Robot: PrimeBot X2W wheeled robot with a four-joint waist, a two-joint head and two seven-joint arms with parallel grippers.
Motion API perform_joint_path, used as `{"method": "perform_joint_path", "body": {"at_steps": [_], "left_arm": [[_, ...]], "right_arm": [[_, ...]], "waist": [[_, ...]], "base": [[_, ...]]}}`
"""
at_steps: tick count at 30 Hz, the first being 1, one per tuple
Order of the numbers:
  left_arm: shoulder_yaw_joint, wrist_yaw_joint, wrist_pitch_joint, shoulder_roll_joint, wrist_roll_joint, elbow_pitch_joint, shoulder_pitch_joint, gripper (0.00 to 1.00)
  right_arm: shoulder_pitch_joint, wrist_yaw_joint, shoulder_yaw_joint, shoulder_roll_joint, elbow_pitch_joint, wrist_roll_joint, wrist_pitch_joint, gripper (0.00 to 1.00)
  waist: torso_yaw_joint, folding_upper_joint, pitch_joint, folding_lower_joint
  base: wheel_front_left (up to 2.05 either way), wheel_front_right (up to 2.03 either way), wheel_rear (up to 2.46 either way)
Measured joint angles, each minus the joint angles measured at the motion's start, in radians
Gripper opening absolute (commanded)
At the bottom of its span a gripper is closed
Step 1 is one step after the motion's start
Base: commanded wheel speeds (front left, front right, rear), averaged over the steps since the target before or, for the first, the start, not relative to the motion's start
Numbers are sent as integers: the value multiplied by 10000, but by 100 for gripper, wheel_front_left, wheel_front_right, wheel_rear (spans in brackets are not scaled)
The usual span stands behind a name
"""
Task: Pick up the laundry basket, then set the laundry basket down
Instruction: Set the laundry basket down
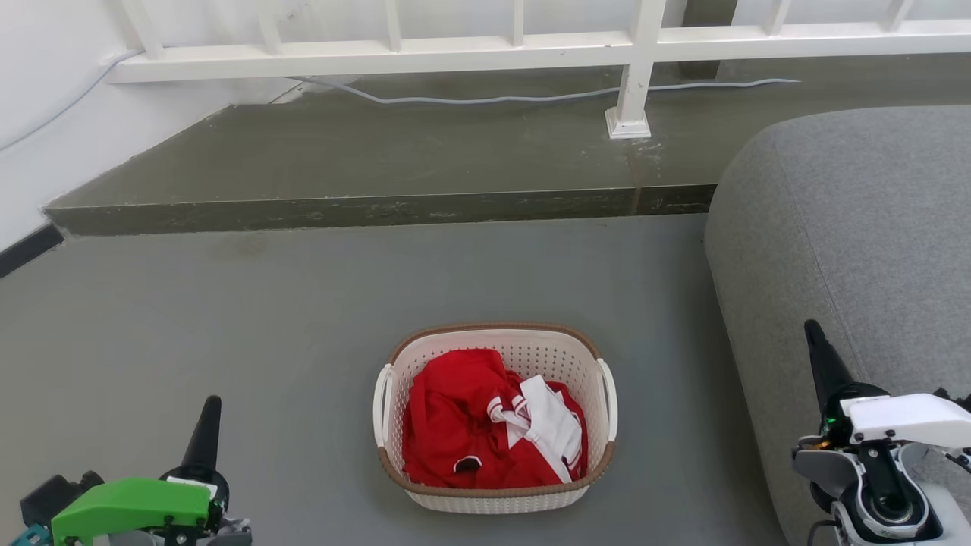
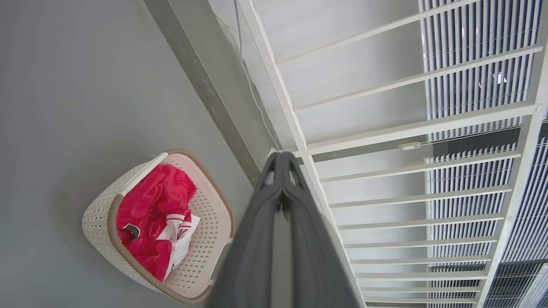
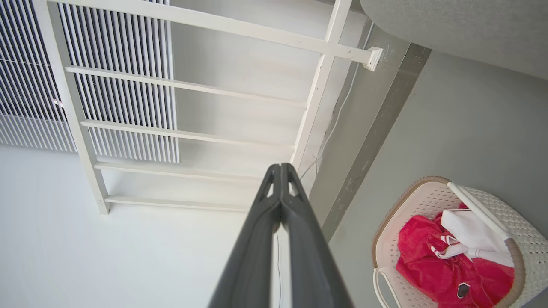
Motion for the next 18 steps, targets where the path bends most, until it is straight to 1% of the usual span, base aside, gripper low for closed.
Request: {"method": "perform_joint_path", "body": {"at_steps": [2, 6, 18], "left_arm": [[13, -33, 50, 10, -128, 12, -31, 0], [96, -123, 161, 40, -690, 109, -144, 0], [222, -493, 479, 121, -2543, 489, -555, 0]], "right_arm": [[-2, 4, -42, -4, 23, 130, 27, 0], [-37, 136, -165, -31, 75, 652, 144, 0], [-221, 458, -560, -56, 245, 2366, 468, 0]], "waist": [[4, 0, -3, 0], [19, 0, -12, 0], [68, 0, -43, 0]], "base": [[0, 0, 0], [0, 0, 0], [0, 0, 0]]}}
